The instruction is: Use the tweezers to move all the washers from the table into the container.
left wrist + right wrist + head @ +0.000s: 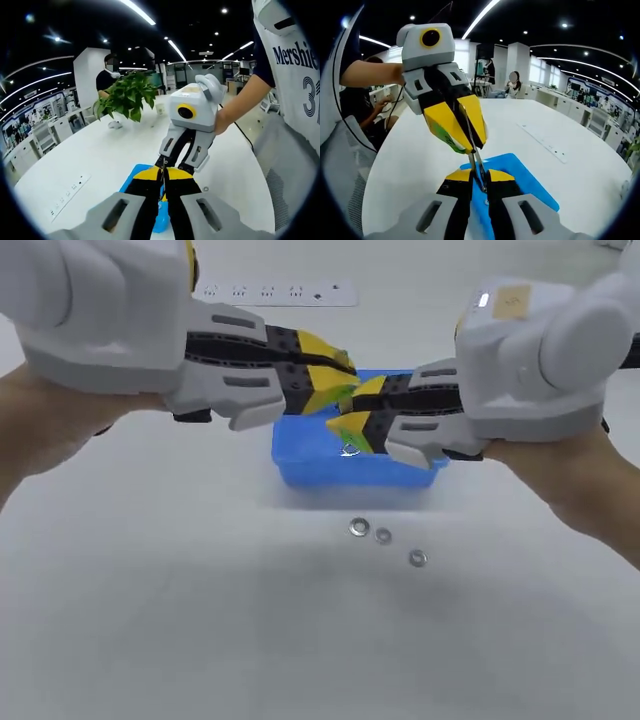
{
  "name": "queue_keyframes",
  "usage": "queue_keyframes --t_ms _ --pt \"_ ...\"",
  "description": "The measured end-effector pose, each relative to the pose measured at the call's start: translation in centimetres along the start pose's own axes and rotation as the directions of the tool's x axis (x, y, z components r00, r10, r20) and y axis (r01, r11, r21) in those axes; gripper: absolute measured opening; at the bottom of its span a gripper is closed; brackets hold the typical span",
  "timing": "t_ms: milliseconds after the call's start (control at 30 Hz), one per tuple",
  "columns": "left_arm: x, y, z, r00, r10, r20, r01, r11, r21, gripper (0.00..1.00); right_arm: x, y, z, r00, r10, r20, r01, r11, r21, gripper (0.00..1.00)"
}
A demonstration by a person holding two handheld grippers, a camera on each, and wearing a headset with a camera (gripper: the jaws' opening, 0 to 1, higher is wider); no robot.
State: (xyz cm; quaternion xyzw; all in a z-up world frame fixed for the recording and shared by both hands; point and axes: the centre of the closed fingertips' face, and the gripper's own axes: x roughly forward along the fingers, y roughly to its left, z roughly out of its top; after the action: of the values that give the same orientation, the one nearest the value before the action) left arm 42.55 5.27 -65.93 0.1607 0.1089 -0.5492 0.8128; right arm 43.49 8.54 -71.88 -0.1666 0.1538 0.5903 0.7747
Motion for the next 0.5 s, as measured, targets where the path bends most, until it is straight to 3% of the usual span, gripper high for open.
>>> queue_keyframes --t_ms 500 --pt "1.4 1.9 -3.6 0.9999 0.009 -0.011 -0.010 0.996 -0.089 0.06 2.3 -1.2 -2.9 0.9989 0.025 -0.039 -0.023 0.998 0.059 0.12"
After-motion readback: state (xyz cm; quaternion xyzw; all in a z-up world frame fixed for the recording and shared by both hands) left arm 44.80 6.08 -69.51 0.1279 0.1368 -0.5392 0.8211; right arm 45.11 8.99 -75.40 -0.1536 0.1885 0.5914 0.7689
